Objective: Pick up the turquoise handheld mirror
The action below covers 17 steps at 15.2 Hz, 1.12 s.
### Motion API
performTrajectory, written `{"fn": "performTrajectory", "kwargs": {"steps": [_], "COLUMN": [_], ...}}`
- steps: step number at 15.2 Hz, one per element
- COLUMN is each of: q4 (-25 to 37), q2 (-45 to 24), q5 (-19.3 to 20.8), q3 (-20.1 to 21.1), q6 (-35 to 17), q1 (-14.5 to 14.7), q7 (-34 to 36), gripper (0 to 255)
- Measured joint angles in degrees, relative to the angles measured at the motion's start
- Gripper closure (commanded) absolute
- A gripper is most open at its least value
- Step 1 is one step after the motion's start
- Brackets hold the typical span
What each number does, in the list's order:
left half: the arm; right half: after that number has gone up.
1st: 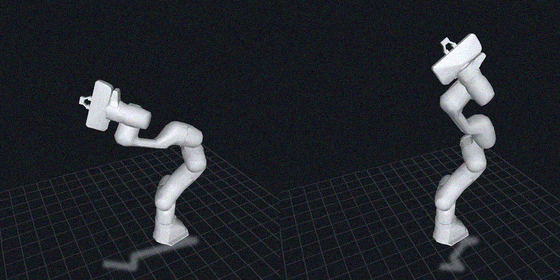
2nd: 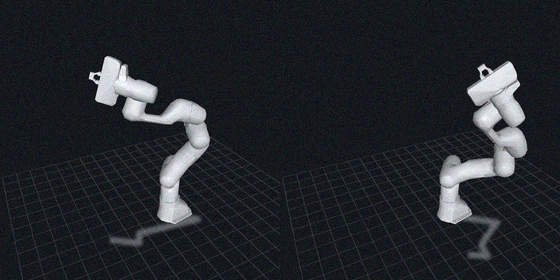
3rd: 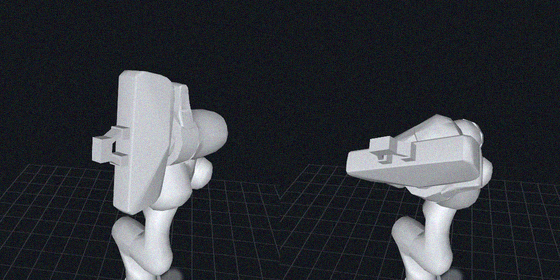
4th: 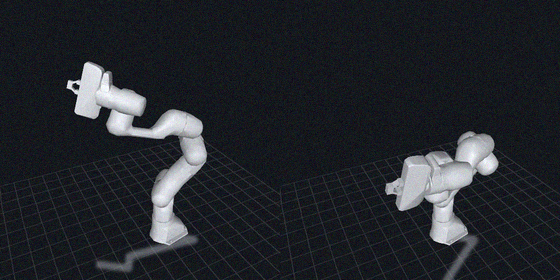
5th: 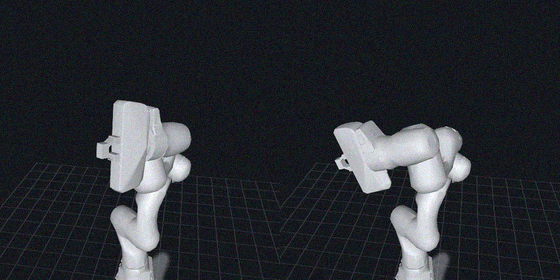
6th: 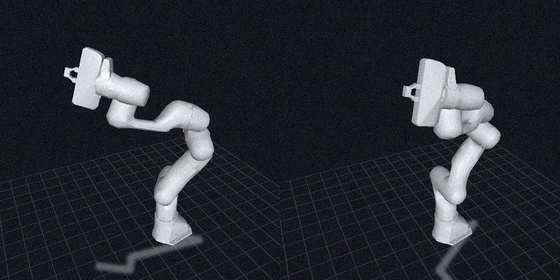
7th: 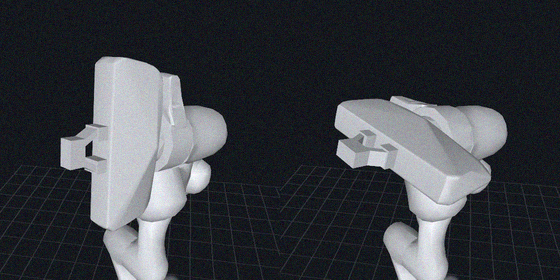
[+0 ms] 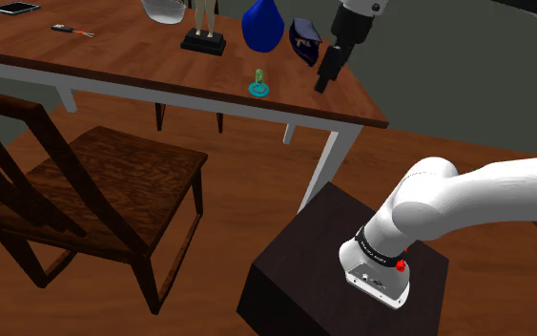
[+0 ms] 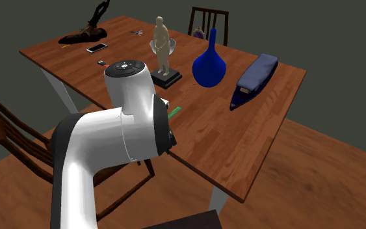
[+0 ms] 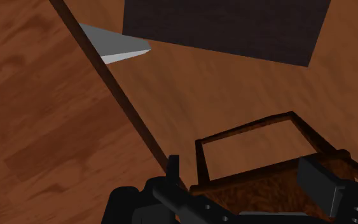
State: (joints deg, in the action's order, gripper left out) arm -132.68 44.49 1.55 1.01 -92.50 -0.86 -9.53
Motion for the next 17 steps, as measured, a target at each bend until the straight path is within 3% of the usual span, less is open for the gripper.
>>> {"fn": "performTrajectory", "kwargs": {"steps": [5,17], "q4": [4.06,25.51], "q2": [-7.76,-36.93], "q5": [-1.83,-6.92], "q3": [1.17,1.33], "q6": [-2.37,-5.74], "q1": [-1.69,-7.16], "q7": [6.06,27.61], "gripper": [0,0]}}
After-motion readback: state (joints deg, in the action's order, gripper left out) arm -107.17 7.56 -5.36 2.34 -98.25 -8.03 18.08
